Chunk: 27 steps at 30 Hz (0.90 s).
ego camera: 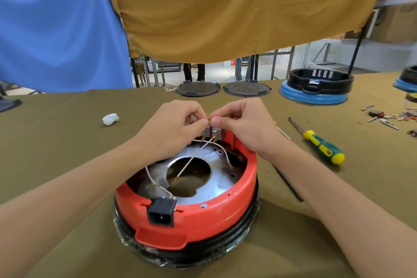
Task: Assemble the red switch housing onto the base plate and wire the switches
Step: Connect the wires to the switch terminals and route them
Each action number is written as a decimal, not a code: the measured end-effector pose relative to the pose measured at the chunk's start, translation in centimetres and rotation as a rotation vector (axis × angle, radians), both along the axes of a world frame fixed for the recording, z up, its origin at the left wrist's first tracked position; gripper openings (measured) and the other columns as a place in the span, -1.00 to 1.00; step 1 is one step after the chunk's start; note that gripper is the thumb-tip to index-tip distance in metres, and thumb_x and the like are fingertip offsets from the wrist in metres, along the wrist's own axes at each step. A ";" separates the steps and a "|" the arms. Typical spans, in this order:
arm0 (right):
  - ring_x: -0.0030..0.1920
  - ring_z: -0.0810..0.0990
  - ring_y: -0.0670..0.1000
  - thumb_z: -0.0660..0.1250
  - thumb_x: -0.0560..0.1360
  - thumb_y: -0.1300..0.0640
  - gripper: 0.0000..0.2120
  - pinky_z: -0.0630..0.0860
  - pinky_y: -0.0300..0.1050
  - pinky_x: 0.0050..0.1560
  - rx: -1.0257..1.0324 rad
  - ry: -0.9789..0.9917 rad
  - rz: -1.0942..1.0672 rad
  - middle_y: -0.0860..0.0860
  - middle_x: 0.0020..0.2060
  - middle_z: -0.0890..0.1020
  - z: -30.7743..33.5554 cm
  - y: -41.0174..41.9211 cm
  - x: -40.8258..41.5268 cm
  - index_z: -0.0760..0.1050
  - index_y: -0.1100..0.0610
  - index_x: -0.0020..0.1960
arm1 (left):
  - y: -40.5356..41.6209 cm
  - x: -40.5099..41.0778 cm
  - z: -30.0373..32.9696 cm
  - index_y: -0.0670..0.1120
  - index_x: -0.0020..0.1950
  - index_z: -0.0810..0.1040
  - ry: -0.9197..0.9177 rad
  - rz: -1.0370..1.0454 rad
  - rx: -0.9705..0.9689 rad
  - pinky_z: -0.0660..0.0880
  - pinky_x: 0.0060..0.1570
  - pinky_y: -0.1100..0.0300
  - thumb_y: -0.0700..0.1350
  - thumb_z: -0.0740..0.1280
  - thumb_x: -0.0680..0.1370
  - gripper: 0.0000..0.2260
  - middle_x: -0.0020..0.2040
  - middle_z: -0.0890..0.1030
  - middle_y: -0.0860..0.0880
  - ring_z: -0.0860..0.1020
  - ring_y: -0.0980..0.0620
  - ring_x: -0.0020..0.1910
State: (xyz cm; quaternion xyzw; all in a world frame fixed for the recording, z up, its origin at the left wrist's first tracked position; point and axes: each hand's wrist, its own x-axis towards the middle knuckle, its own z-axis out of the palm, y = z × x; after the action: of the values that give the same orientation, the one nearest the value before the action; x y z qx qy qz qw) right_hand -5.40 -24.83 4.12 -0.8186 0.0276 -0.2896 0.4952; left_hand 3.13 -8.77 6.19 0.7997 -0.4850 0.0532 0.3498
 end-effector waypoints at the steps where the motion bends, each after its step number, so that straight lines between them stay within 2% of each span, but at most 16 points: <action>1: -0.34 0.61 -0.21 0.53 0.42 0.24 -0.84 0.48 -0.41 -0.29 0.024 0.002 -0.003 -0.10 -0.35 0.71 0.0 0.0 0.0 0.70 -0.02 -0.21 | -0.1 0.0 0.0 -0.05 -0.17 0.60 -0.011 0.003 -0.006 0.38 -0.37 0.39 -0.15 0.37 0.55 -0.90 -0.33 0.62 0.07 0.49 0.24 -0.44; 11: -0.32 0.63 -0.17 0.52 0.43 0.24 -0.85 0.51 -0.37 -0.27 0.067 0.009 -0.043 -0.07 -0.34 0.71 -0.1 0.2 0.1 0.69 0.00 -0.22 | -0.3 -0.2 -0.5 -0.03 -0.18 0.58 -0.008 0.001 -0.056 0.37 -0.37 0.40 -0.15 0.36 0.57 -0.88 -0.39 0.55 0.13 0.49 0.25 -0.42; 15: -0.29 0.65 -0.20 0.52 0.44 0.20 -0.92 0.49 -0.39 -0.24 0.058 0.017 -0.033 -0.10 -0.31 0.72 -0.1 0.2 0.1 0.71 0.03 -0.17 | -0.2 0.0 -0.3 -0.03 -0.16 0.58 0.019 0.011 -0.040 0.40 -0.37 0.36 -0.13 0.36 0.57 -0.88 -0.35 0.60 0.07 0.49 0.22 -0.45; 17: -0.17 0.67 -0.20 0.47 0.49 0.11 -0.94 0.54 -0.36 -0.13 0.084 0.022 -0.005 -0.10 -0.21 0.74 0.0 0.2 0.0 0.71 0.06 -0.06 | 0.0 0.4 -0.1 -0.04 -0.17 0.58 0.066 0.034 -0.023 0.46 -0.37 0.30 -0.13 0.36 0.57 -0.88 -0.34 0.62 0.04 0.52 0.19 -0.46; 19: 0.05 0.64 -0.19 0.37 0.57 0.03 -0.79 0.54 -0.25 0.13 0.075 0.062 -0.007 -0.12 0.00 0.71 0.1 0.0 0.0 0.65 0.04 0.15 | 0.4 0.7 -0.2 -0.03 -0.20 0.58 0.064 0.076 0.023 0.47 -0.37 0.30 -0.13 0.37 0.56 -0.86 -0.36 0.61 0.06 0.53 0.20 -0.46; 22: 0.32 0.48 -0.14 0.29 0.61 0.19 -0.60 0.39 -0.13 0.37 -0.031 0.262 0.011 -0.09 0.32 0.54 0.0 0.0 -0.2 0.44 0.00 0.43 | 1.0 0.9 -0.9 -0.02 -0.21 0.57 0.009 0.154 0.142 0.46 -0.33 0.29 -0.13 0.36 0.56 -0.85 -0.35 0.62 0.05 0.54 0.21 -0.41; 25: 0.34 0.48 -0.06 0.21 0.62 0.35 -0.57 0.39 -0.08 0.38 0.065 0.398 0.058 -0.04 0.36 0.53 -0.2 0.6 -0.2 0.44 0.07 0.44 | 1.5 1.2 -0.9 -0.03 -0.20 0.57 -0.021 0.189 0.231 0.49 -0.23 0.20 -0.12 0.35 0.57 -0.86 -0.34 0.63 0.05 0.56 0.17 -0.36; 27: 0.28 0.51 -0.04 0.17 0.60 0.37 -0.57 0.42 -0.14 0.29 0.158 0.371 -0.008 -0.03 0.31 0.55 -0.5 1.5 0.0 0.46 0.10 0.41 | 1.6 1.5 -0.4 -0.01 -0.20 0.56 -0.047 0.192 0.266 0.42 -0.33 0.29 -0.12 0.34 0.57 -0.85 -0.35 0.61 0.08 0.54 0.18 -0.36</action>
State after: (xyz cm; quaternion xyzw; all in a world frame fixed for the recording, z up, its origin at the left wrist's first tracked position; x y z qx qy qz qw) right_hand -5.36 -23.37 3.59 -0.8165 0.1442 -0.1327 0.5430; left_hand 4.65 -7.21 5.81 0.8803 -0.4170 0.0401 0.2227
